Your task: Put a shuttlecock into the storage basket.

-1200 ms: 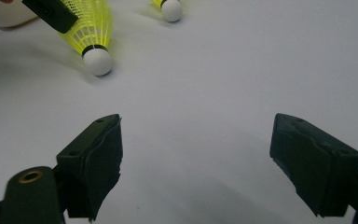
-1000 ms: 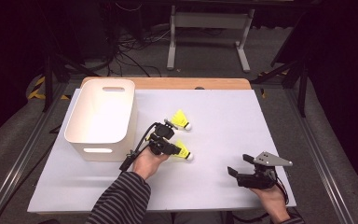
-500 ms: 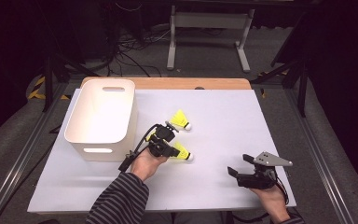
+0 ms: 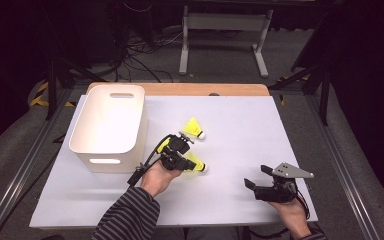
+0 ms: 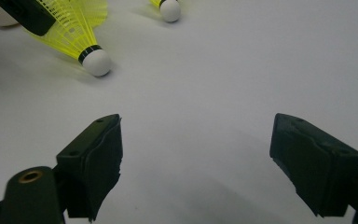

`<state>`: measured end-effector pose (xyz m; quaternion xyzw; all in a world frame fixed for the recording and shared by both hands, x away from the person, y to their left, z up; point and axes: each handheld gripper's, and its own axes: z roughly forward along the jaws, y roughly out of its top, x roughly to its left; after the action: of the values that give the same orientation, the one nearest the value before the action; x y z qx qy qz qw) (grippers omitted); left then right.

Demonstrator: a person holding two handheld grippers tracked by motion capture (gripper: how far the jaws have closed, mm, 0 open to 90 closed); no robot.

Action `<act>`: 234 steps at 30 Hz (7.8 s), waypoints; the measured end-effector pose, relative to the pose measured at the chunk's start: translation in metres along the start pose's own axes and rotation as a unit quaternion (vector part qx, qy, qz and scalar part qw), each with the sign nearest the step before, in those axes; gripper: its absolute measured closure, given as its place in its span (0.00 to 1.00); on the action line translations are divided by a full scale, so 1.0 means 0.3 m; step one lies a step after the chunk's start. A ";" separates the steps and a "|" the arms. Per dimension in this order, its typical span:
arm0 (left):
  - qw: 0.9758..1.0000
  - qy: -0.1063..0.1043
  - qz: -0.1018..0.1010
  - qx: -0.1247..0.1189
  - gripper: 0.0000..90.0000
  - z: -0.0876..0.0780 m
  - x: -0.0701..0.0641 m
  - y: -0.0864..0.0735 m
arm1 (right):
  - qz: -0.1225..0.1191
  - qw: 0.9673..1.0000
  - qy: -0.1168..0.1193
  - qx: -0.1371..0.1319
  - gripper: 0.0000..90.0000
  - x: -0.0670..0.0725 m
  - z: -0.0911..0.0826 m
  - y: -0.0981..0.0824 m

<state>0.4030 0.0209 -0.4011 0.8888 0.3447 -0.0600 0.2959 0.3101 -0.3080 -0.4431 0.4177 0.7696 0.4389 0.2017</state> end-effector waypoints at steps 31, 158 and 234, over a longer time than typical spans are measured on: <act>0.999 0.008 0.015 -0.035 0.99 -0.099 -0.019 0.012 | -0.009 0.999 -0.005 -0.039 0.20 -0.003 -0.002 0.012; 0.992 0.078 0.005 -0.101 0.99 -0.432 0.062 0.053 | 0.004 0.999 0.002 -0.033 0.19 -0.005 0.001 0.009; 0.973 0.148 -0.080 -0.156 0.99 -0.643 0.224 -0.098 | 0.013 0.999 0.006 -0.032 0.19 -0.012 0.000 0.006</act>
<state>0.4159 0.1866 -0.2785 0.8002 0.4596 0.1030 0.3714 0.3131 -0.3103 -0.4418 0.4180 0.7511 0.4683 0.2047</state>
